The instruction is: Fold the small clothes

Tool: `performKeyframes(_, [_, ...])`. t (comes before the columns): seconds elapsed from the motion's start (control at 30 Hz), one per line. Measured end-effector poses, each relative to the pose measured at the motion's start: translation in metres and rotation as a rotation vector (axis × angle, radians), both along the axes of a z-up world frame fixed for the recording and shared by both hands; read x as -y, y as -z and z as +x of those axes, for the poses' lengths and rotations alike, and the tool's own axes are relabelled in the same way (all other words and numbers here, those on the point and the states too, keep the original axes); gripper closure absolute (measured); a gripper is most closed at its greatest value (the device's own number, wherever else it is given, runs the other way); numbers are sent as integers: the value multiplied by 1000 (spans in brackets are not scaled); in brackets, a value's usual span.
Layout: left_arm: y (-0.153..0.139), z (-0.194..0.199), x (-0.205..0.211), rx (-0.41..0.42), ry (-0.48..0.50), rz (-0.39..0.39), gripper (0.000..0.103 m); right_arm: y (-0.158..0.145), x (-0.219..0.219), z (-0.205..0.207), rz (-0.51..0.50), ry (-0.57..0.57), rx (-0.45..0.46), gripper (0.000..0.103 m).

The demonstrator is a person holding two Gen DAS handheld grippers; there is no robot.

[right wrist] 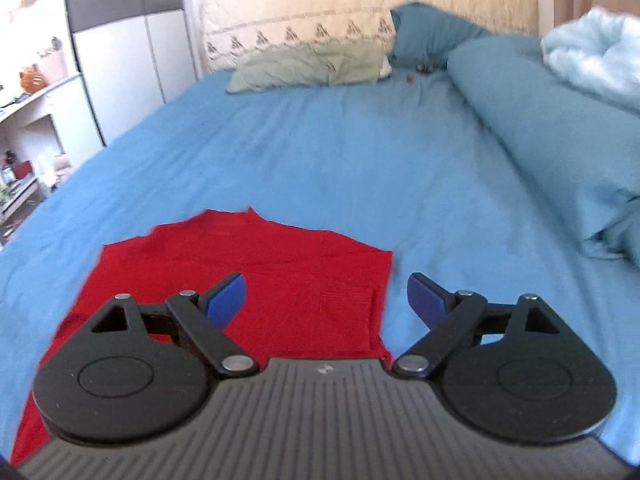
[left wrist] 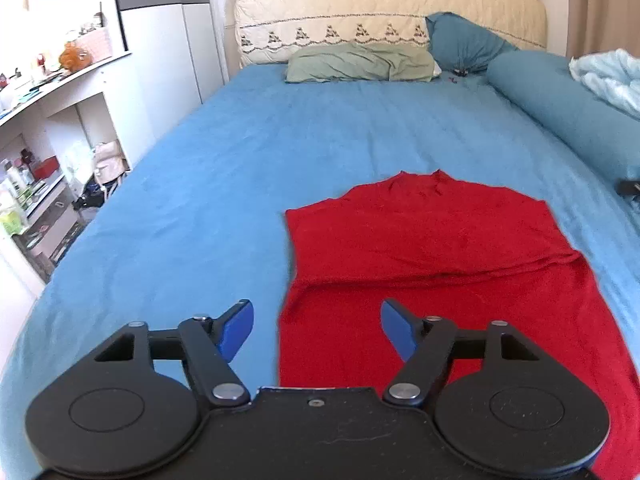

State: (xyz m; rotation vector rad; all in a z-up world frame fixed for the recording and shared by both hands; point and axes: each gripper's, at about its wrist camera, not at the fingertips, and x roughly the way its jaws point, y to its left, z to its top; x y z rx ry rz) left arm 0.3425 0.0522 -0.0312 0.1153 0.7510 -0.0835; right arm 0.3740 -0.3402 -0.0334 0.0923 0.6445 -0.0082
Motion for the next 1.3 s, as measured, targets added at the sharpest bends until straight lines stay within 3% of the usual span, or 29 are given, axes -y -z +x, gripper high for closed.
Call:
performKeyframes(0.13, [-7,-41,-11,25,-21,1,4,-21,3,-70,8,5,-16,0])
performKeyframes(0.4, [26,-118,-18,21,-15,17,4,12,6,-199,0,6,-32,0])
performKeyframes(0.53, [45,-149,-17,25,-41,8,4,39,0,-249,-27,12,-31,0])
performKeyframes(0.7, [57,-187,-21,79,-27,-39,4,56,-8,-303,11,31,-6,0])
performKeyframes(0.77, [65,-190,-22,54,-21,-43,4,60,-10,-324,20,37,20,0])
performKeyframes(0.97, [94,-191,-27,6,-13,-47,5,82,-14,-333,43,92,-76,0])
performKeyframes(1.03, [105,-191,-30,-22,-24,-53,18,93,-15,-332,46,115,-94,0])
performKeyframes(1.2, [123,-193,-42,-66,-74,-132,26,115,-19,-329,87,136,-116,4])
performKeyframes(1.3, [130,-193,-46,-84,-102,-155,33,125,-26,-325,83,141,-124,15])
